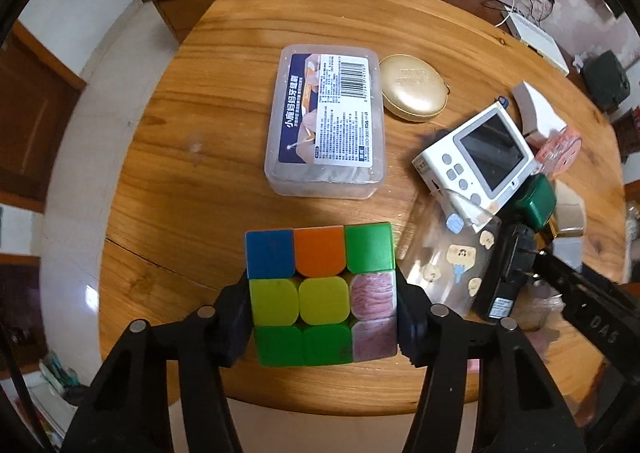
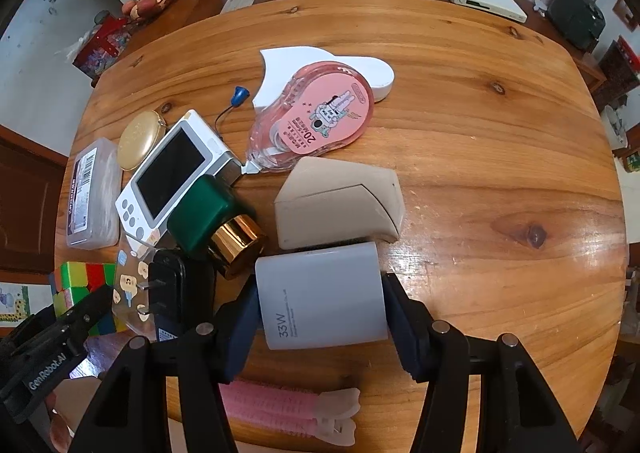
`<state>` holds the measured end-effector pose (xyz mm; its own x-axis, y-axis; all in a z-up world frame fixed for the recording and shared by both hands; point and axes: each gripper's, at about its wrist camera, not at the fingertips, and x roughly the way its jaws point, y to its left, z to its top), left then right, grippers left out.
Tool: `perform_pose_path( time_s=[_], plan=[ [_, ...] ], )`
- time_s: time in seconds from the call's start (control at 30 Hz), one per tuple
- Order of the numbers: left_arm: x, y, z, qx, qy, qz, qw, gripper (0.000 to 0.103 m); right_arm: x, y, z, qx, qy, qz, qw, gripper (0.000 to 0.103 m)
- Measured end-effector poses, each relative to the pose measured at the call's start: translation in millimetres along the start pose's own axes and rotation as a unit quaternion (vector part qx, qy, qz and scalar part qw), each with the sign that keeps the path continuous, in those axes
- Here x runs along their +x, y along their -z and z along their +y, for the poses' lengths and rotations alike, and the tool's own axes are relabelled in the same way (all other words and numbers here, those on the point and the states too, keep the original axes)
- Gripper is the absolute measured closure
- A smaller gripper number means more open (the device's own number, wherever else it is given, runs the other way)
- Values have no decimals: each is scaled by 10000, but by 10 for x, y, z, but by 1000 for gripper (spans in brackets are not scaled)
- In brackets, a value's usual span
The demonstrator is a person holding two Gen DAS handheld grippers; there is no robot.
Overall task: Organize rigid objects
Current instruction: 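Grasp the Rubik's cube with the left tool while the right tool grasps the white charger, then carry the cube and white charger into the tray and open both tools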
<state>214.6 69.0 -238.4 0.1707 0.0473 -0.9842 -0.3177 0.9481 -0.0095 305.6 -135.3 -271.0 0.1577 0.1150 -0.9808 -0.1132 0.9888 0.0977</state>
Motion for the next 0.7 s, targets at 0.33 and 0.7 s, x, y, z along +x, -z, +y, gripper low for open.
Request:
perform_pose_path(
  time_s=[0.33,0.7],
  plan=[
    [-177,88,-30,280,179,-272,9991,43,-189,116,-230,349,-263,-127,9990,44],
    [-1169,451,-115,954,263,-1357,9858,43,-1158,546,-249,165,-594,-1038,9927,44]
  ],
)
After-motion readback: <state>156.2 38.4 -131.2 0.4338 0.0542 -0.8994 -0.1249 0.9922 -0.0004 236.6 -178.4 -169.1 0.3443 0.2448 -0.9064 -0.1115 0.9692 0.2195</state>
